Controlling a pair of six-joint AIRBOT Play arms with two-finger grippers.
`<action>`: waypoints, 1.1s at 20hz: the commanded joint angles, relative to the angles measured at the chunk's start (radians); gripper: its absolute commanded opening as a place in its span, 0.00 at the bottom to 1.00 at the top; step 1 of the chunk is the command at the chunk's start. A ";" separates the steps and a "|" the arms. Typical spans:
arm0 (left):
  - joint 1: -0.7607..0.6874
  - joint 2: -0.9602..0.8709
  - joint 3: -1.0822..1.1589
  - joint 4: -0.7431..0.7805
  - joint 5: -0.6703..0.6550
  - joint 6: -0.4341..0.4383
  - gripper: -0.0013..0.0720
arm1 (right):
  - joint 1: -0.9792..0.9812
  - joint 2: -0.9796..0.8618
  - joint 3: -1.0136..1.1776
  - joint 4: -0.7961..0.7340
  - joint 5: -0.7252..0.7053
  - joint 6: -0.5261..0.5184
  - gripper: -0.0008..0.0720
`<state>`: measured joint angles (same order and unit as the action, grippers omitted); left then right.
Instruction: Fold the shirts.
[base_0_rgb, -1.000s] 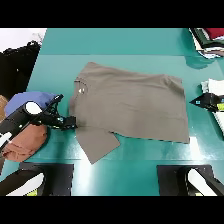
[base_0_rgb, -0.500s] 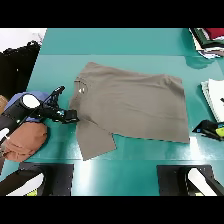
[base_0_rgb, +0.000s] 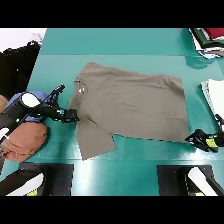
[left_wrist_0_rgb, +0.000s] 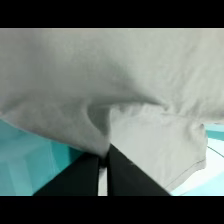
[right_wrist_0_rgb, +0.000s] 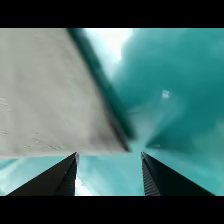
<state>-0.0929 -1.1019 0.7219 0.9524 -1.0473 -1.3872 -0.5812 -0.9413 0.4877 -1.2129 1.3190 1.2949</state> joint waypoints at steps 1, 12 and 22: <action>0.000 0.001 0.001 0.000 0.000 0.001 0.06 | -0.002 -0.001 -0.020 0.085 -0.084 -0.011 0.61; 0.000 0.187 0.153 0.132 -0.058 -0.056 0.05 | 0.294 -0.023 0.136 0.094 -0.023 -0.035 0.03; 0.000 0.301 1.098 0.170 -0.169 -0.082 0.05 | 0.348 0.219 1.047 0.076 -0.113 -0.001 0.03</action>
<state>-0.0937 -0.8116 1.5604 1.1137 -1.2175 -1.4506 -0.2302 -0.7574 1.2915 -1.1236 1.2327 1.2903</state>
